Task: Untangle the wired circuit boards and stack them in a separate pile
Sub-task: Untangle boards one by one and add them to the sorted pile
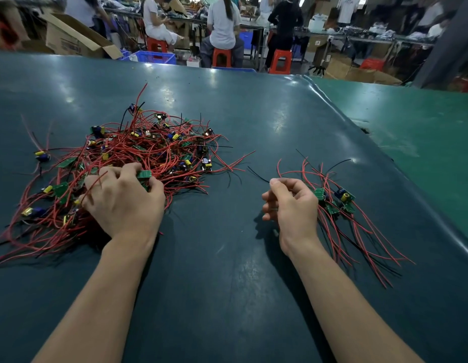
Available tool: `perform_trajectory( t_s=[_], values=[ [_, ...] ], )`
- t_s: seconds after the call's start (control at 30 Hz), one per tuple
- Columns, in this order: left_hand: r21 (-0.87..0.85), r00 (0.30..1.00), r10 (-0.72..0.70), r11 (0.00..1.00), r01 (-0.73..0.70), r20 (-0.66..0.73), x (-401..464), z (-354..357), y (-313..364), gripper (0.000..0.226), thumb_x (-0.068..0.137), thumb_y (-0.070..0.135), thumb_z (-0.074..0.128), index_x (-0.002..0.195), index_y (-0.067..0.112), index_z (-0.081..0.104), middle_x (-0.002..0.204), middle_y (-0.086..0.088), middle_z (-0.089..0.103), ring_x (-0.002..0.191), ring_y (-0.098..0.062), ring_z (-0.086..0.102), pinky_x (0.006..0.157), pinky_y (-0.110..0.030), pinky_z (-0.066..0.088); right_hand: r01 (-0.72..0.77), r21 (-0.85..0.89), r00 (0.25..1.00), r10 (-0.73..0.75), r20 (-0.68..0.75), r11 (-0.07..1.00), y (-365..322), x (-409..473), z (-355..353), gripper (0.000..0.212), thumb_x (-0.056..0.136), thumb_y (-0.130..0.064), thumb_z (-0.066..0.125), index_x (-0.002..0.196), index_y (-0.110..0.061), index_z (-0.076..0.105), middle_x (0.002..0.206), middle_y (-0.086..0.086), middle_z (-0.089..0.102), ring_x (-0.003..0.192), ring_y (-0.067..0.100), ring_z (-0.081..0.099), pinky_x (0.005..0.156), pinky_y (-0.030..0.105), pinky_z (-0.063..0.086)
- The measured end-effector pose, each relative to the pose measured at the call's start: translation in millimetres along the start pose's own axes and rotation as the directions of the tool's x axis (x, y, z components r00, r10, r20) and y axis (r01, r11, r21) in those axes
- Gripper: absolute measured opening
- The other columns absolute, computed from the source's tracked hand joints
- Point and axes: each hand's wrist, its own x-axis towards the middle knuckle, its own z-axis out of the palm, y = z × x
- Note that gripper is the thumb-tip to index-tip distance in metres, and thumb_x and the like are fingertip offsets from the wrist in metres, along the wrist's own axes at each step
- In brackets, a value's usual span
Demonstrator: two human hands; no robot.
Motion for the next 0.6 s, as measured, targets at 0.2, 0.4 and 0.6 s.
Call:
perform_trajectory(
  t_s=[0.2, 0.4, 0.6],
  values=[
    [-0.104, 0.975, 0.082, 0.989, -0.105, -0.207, -3, 1, 6, 0.033, 0.098, 0.042, 0.051, 0.111, 0.018, 0.068, 0.112, -0.015, 0.060, 0.112, -0.038, 0.046, 0.090, -0.047, 0.032, -0.020, 0.014, 1.000, 0.020, 0.004, 1.000, -2, 2, 0, 0.011, 0.094, -0.008, 0.060, 0.083, -0.011, 0.057, 0.053, -0.002, 0.061, 0.039, 0.010, 0.050, 0.035, 0.019, 0.039],
    [-0.341, 0.724, 0.535, 0.646, -0.683, -0.437, -22, 3, 30, 0.023, 0.094, 0.017, 0.067, 0.108, -0.001, 0.070, 0.095, -0.022, 0.059, 0.090, -0.033, 0.054, 0.082, -0.038, 0.044, -0.170, 0.099, 0.878, 0.105, 0.466, 0.981, -6, -7, 0, 0.010, 0.088, -0.014, 0.065, 0.098, -0.012, 0.068, 0.076, 0.006, 0.069, 0.053, 0.014, 0.061, 0.040, 0.021, 0.045],
    [-0.484, 0.577, 0.765, 0.404, -0.776, -0.287, -45, 11, 46, 0.021, 0.090, 0.009, 0.069, 0.109, 0.000, 0.072, 0.096, -0.017, 0.061, 0.089, -0.031, 0.059, 0.085, -0.034, 0.049, -0.202, 0.186, 0.862, 0.084, 0.500, 0.962, -7, -11, 5, 0.013, 0.089, -0.020, 0.061, 0.094, -0.010, 0.069, 0.076, 0.006, 0.069, 0.057, 0.013, 0.064, 0.041, 0.021, 0.049]
  ],
)
